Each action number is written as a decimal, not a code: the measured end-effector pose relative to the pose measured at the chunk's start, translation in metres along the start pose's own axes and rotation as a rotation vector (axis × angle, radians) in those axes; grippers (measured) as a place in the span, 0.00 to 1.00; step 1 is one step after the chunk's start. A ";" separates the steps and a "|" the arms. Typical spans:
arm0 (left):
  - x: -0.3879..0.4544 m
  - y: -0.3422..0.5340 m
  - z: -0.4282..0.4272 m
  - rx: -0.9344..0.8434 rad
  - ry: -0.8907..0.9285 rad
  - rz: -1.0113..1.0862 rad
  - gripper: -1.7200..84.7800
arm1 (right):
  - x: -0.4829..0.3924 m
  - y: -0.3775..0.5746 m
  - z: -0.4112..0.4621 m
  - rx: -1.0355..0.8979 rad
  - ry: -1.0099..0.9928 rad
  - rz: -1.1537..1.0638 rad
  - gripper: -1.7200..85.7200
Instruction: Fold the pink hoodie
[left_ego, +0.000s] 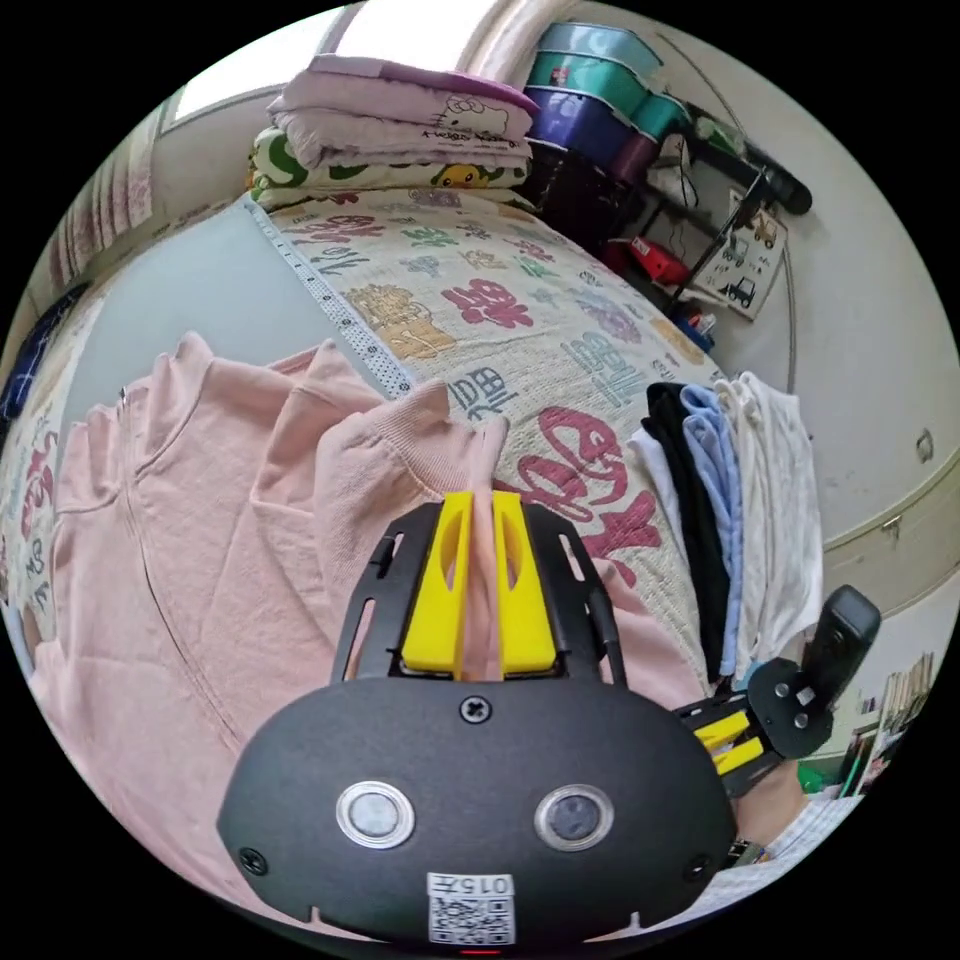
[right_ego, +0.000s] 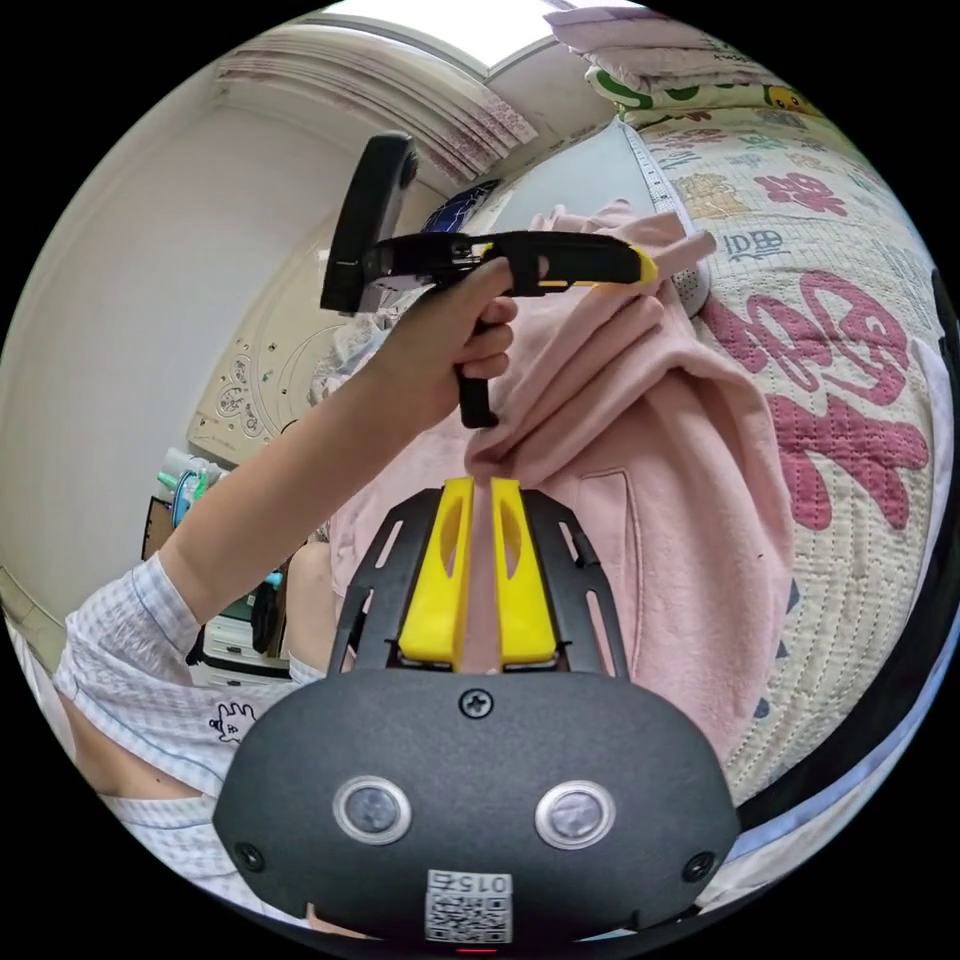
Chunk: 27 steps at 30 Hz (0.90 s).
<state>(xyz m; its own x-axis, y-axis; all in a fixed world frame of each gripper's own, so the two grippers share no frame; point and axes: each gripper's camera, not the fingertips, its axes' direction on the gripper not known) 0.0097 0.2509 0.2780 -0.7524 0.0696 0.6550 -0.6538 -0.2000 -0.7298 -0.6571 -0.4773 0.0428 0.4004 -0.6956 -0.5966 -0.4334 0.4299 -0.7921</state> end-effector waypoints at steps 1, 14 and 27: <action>-0.007 0.006 -0.010 0.028 0.021 -0.019 0.06 | 0.003 -0.001 -0.002 0.000 0.003 0.001 0.06; -0.109 0.457 -0.237 0.379 -0.014 -0.416 0.04 | 0.137 -0.004 -0.075 0.277 -0.040 0.287 0.10; -0.039 0.418 -0.209 0.178 -0.068 -0.077 0.14 | 0.251 -0.012 -0.091 0.455 -0.149 0.452 0.14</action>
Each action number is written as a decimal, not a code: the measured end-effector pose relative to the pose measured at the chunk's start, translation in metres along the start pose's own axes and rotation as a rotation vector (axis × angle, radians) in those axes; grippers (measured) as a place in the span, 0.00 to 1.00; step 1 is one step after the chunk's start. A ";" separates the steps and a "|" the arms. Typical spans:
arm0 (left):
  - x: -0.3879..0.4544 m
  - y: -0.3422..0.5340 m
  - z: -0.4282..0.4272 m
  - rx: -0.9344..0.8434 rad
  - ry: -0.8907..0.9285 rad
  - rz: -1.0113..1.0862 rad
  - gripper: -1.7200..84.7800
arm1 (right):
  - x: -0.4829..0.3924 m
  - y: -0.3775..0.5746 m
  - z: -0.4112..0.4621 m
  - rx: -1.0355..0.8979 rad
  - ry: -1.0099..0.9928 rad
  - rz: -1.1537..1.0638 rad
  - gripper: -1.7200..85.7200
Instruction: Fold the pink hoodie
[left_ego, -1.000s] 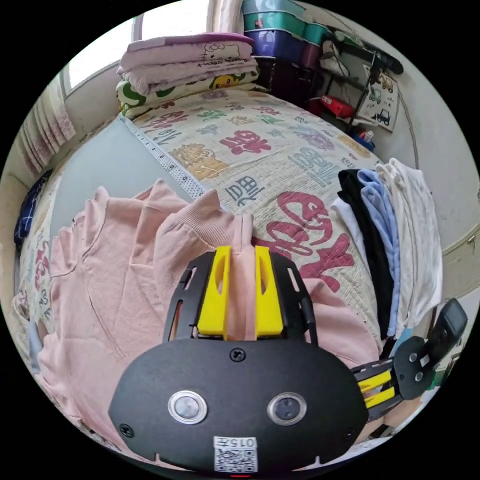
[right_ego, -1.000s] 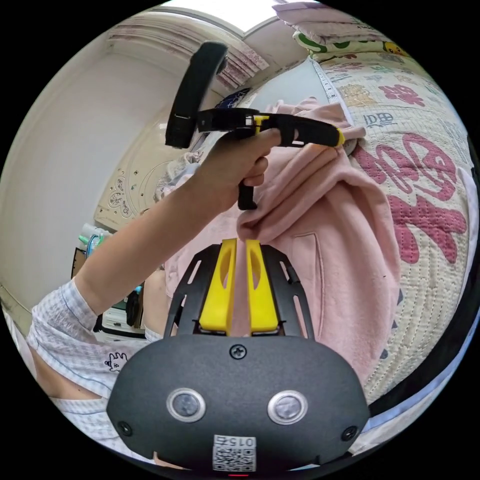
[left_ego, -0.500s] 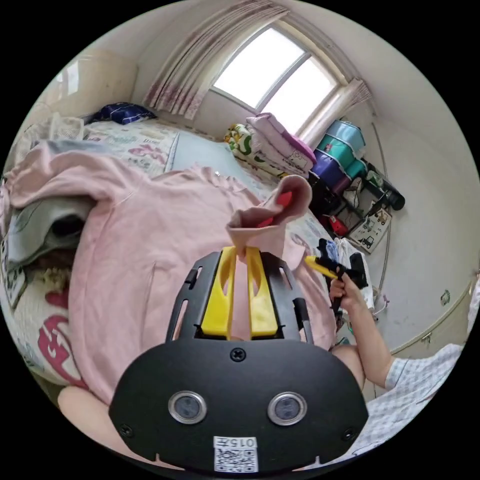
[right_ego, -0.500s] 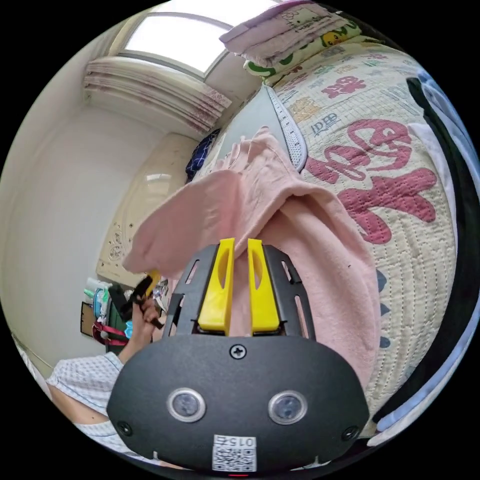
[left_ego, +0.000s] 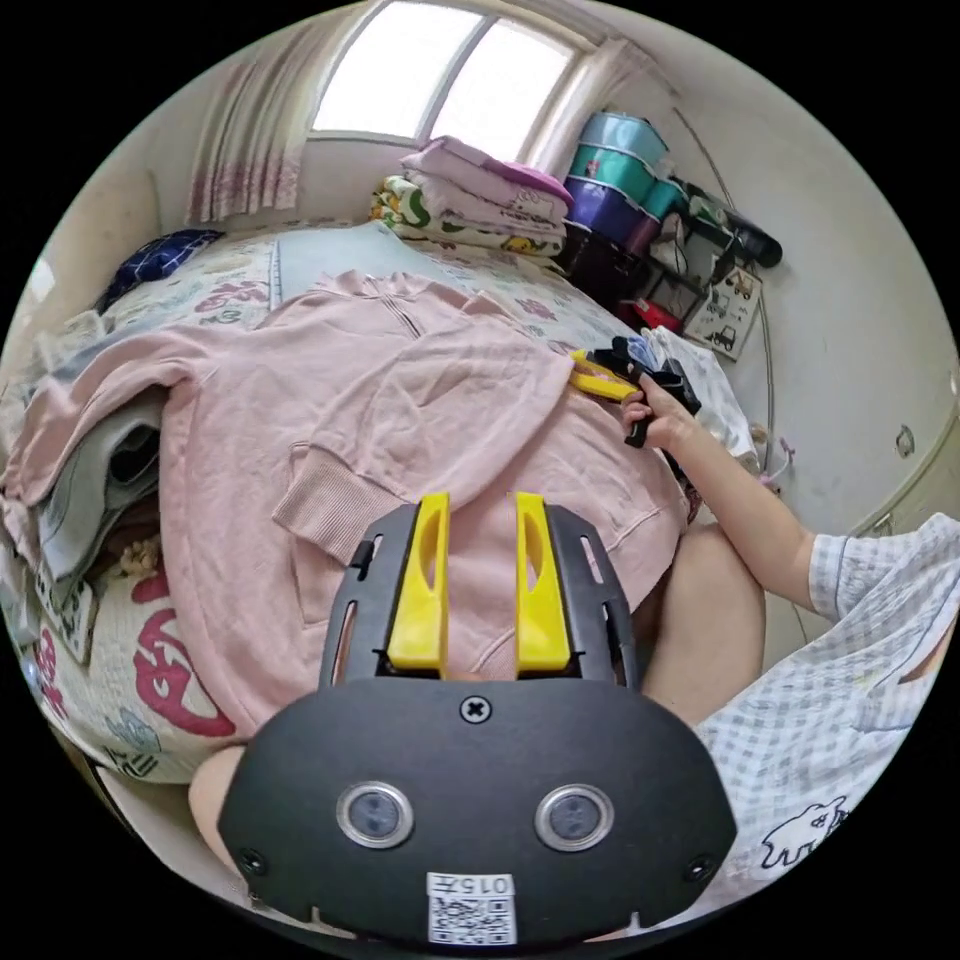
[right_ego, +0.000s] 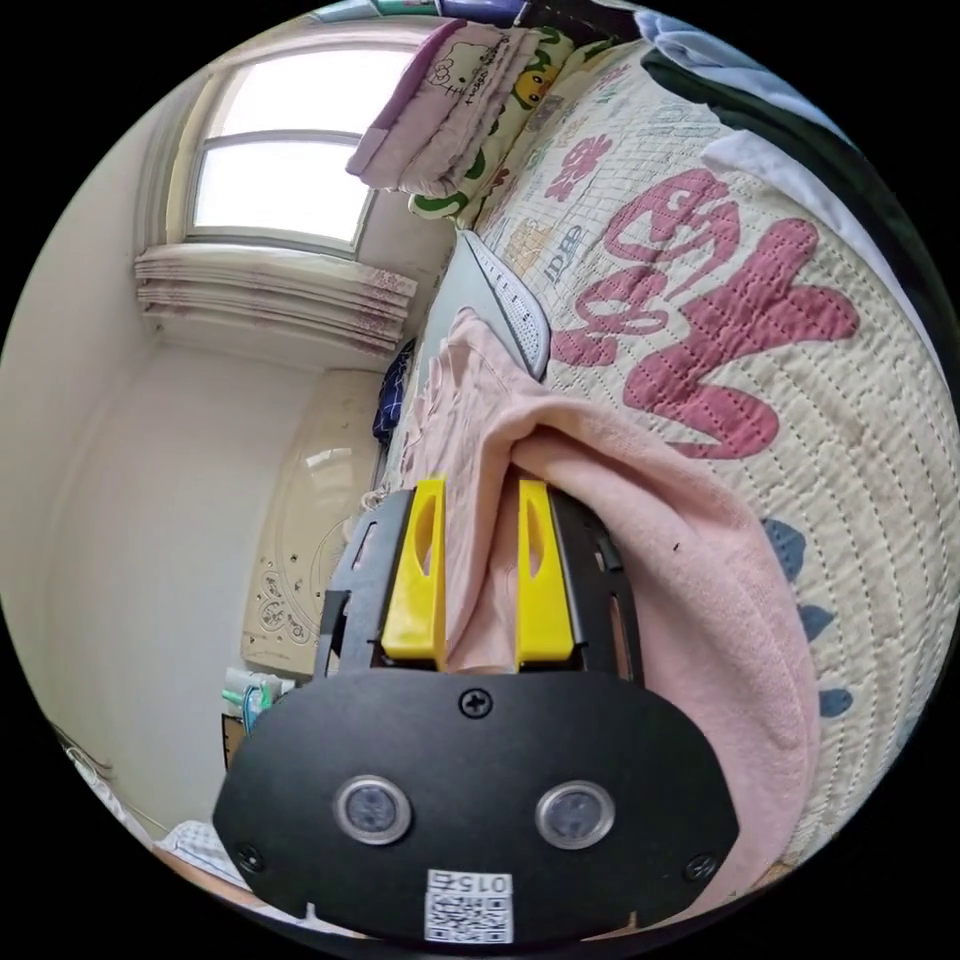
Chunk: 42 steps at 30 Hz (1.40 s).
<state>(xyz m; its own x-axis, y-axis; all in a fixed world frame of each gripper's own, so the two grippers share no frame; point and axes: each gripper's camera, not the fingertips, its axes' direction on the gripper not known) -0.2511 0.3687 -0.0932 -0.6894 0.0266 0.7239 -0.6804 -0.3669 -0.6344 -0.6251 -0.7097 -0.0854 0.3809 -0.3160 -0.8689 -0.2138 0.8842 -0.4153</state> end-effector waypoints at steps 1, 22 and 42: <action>0.003 -0.005 0.009 -0.014 -0.010 0.013 0.14 | 0.004 -0.003 0.001 0.004 -0.006 0.005 0.14; -0.009 0.012 0.046 0.056 -0.100 -0.108 0.13 | 0.146 0.071 -0.029 0.240 0.125 0.095 0.02; -0.133 0.026 0.104 -0.020 -0.052 -0.146 0.04 | 0.072 0.570 0.277 -0.759 0.221 -1.216 0.12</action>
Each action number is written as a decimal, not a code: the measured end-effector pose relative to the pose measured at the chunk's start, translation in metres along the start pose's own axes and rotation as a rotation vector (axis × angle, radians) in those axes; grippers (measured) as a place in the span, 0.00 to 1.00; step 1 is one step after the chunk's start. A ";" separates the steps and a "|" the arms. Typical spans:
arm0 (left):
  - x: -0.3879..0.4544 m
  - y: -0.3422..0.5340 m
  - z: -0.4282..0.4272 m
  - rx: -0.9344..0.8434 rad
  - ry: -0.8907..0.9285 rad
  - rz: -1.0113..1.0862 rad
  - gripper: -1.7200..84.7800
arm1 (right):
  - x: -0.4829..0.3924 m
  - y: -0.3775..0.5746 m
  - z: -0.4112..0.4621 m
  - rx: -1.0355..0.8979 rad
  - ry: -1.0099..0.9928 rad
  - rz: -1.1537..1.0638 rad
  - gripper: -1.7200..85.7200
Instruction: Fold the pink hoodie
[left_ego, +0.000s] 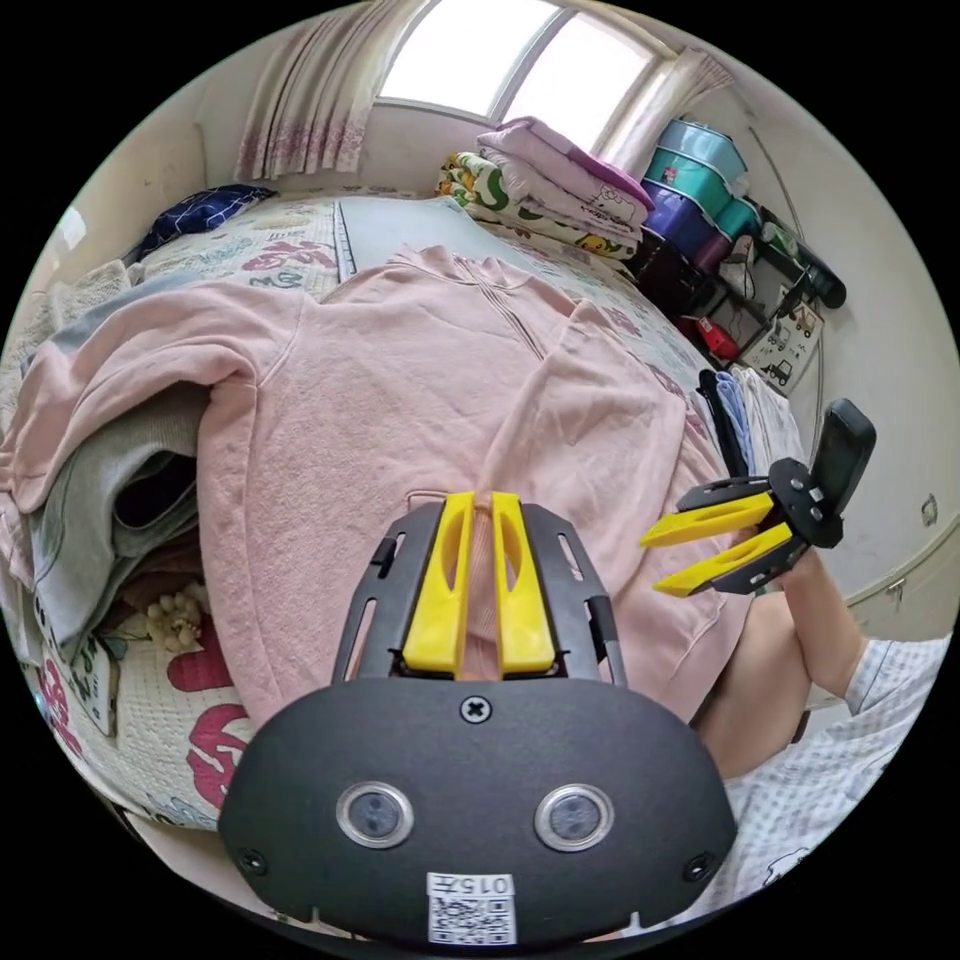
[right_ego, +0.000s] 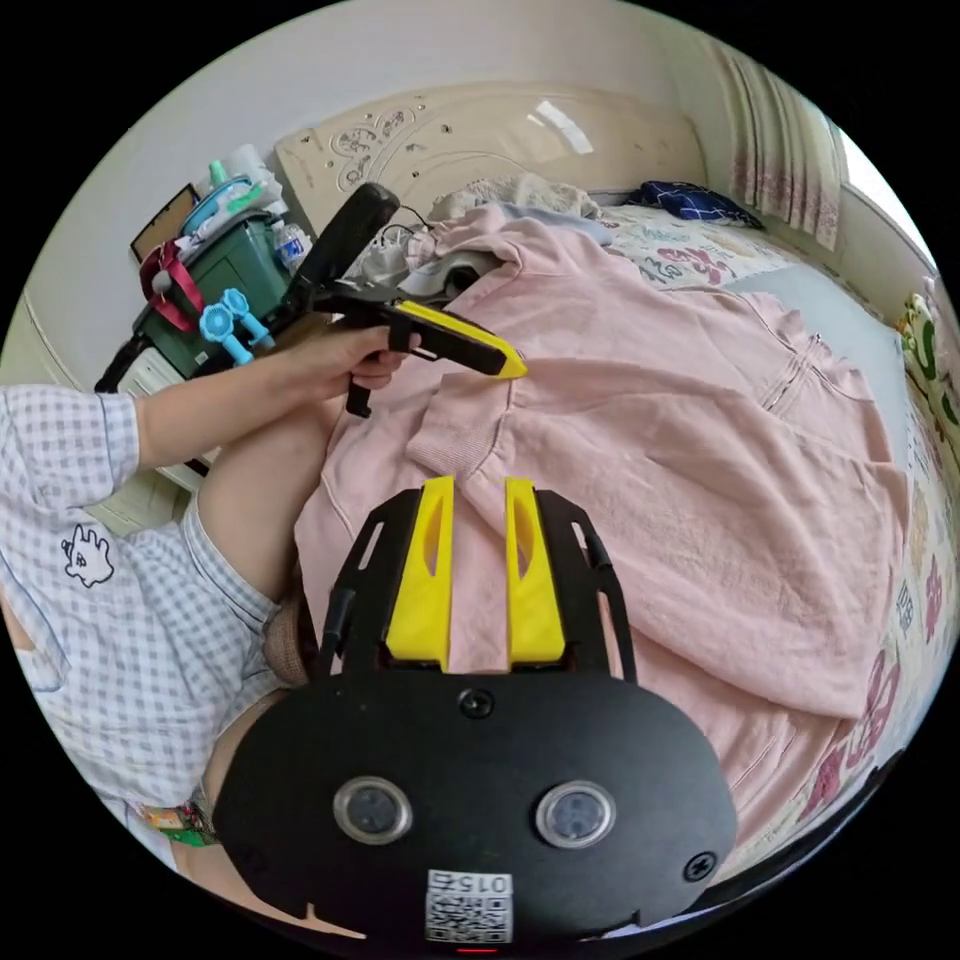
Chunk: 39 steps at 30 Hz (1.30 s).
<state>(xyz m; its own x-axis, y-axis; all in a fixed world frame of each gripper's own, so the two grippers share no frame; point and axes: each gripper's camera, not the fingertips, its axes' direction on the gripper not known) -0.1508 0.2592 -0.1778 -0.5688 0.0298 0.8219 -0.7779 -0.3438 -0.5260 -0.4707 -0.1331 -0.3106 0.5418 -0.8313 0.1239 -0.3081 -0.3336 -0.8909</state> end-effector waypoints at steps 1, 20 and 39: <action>-0.003 0.003 0.000 0.006 0.012 -0.008 0.04 | -0.004 0.001 0.011 -0.019 -0.003 -0.006 0.12; -0.071 0.091 0.008 0.083 0.158 -0.033 0.06 | -0.078 0.053 0.212 -0.288 -0.003 -0.086 0.01; -0.403 0.243 -0.184 0.642 -0.207 -0.918 0.14 | -0.062 0.069 0.240 -0.262 -0.030 -0.039 0.01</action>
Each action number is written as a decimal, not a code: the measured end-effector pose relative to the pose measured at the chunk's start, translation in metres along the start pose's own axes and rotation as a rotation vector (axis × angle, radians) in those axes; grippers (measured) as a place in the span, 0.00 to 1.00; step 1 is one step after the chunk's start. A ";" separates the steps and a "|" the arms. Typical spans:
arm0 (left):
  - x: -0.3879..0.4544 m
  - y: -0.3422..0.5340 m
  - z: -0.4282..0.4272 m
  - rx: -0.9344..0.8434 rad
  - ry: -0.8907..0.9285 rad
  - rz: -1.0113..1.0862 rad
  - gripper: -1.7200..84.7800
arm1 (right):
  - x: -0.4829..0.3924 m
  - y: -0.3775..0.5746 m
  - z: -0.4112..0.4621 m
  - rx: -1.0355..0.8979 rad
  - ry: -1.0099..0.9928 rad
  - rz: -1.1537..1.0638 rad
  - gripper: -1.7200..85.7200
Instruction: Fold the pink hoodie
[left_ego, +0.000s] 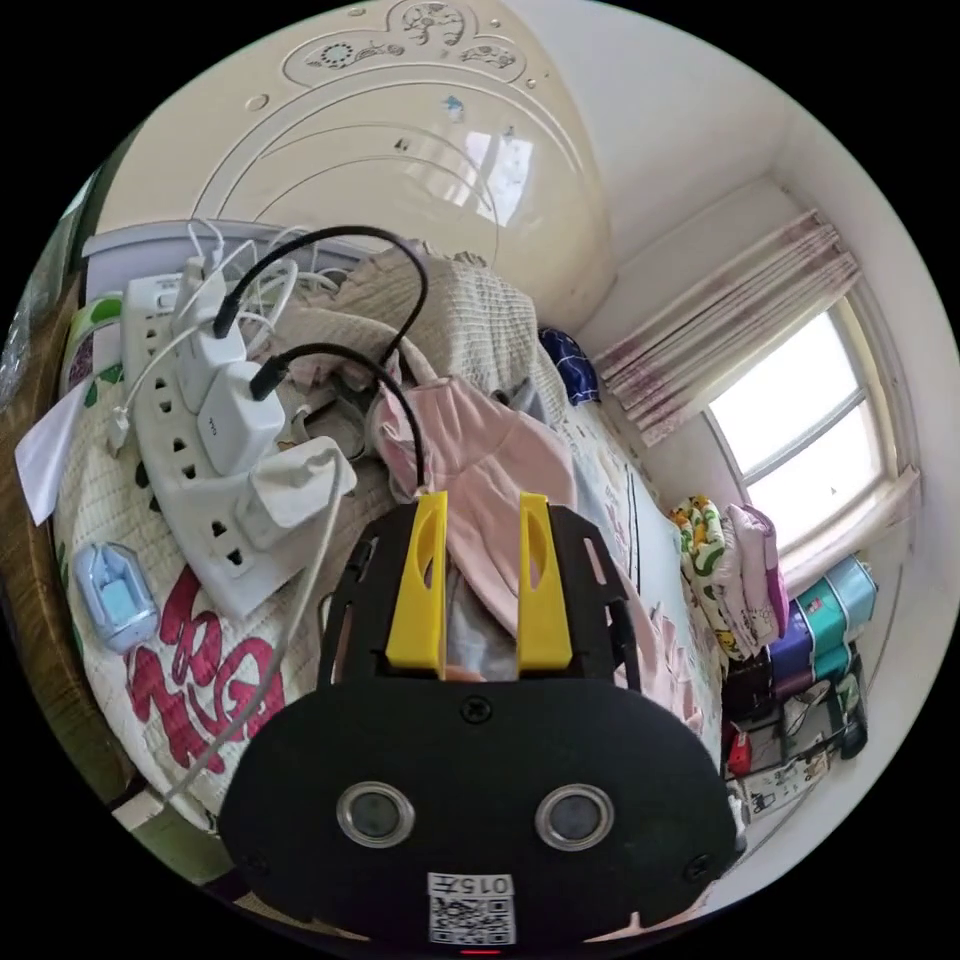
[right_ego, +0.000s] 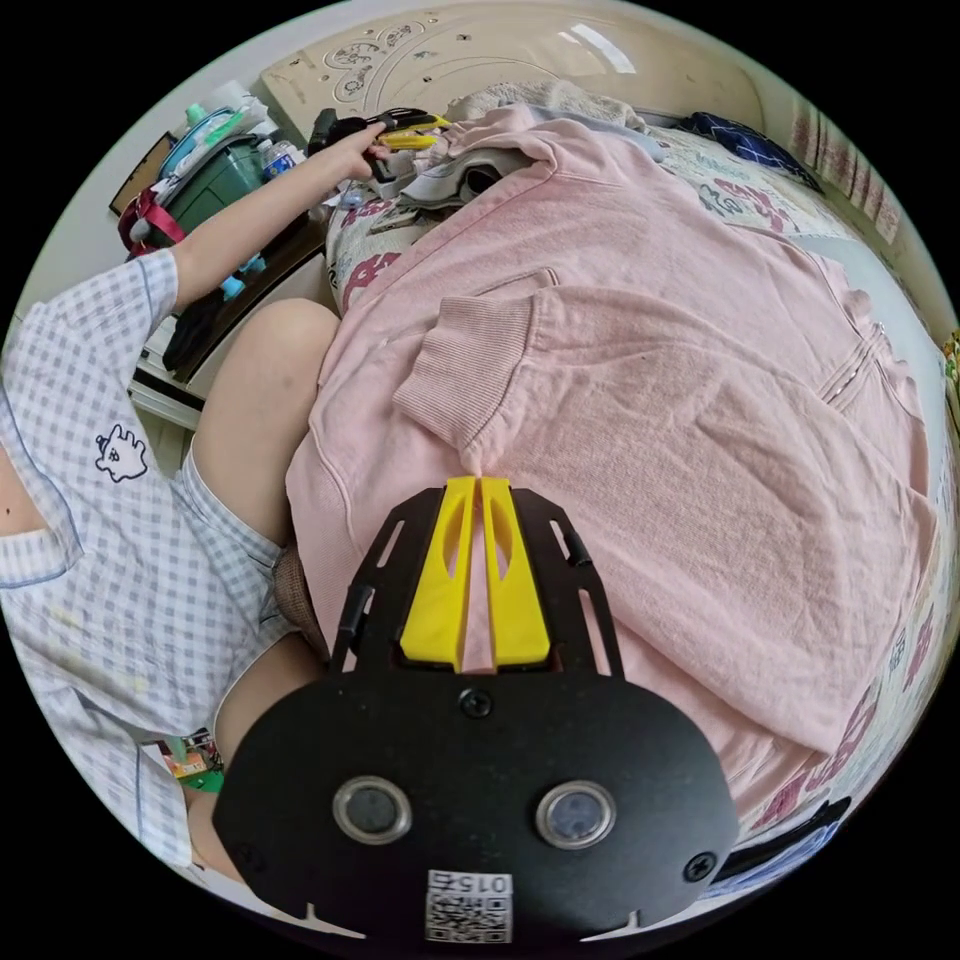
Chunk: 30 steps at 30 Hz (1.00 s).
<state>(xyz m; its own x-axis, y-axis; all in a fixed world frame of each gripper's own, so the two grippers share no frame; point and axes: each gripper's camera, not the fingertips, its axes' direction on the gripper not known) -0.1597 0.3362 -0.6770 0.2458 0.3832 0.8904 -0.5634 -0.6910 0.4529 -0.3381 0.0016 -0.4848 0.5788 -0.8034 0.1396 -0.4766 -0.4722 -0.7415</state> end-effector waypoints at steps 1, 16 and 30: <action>-0.006 -0.003 0.006 -0.008 -0.003 -0.022 0.13 | 0.001 0.000 -0.001 0.000 0.000 -0.004 0.01; -0.020 -0.006 0.036 0.044 0.037 -0.144 0.06 | 0.049 -0.013 -0.084 0.003 -0.053 -0.005 0.01; 0.305 0.197 -0.047 0.022 0.603 0.837 0.03 | 0.142 -0.003 -0.320 0.321 -0.211 0.123 0.08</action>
<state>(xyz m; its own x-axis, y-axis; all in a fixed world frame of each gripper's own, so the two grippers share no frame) -0.2329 0.3460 -0.3190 -0.6585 0.0143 0.7525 -0.3562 -0.8866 -0.2949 -0.4663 -0.2275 -0.2531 0.6691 -0.7393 -0.0762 -0.3391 -0.2125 -0.9164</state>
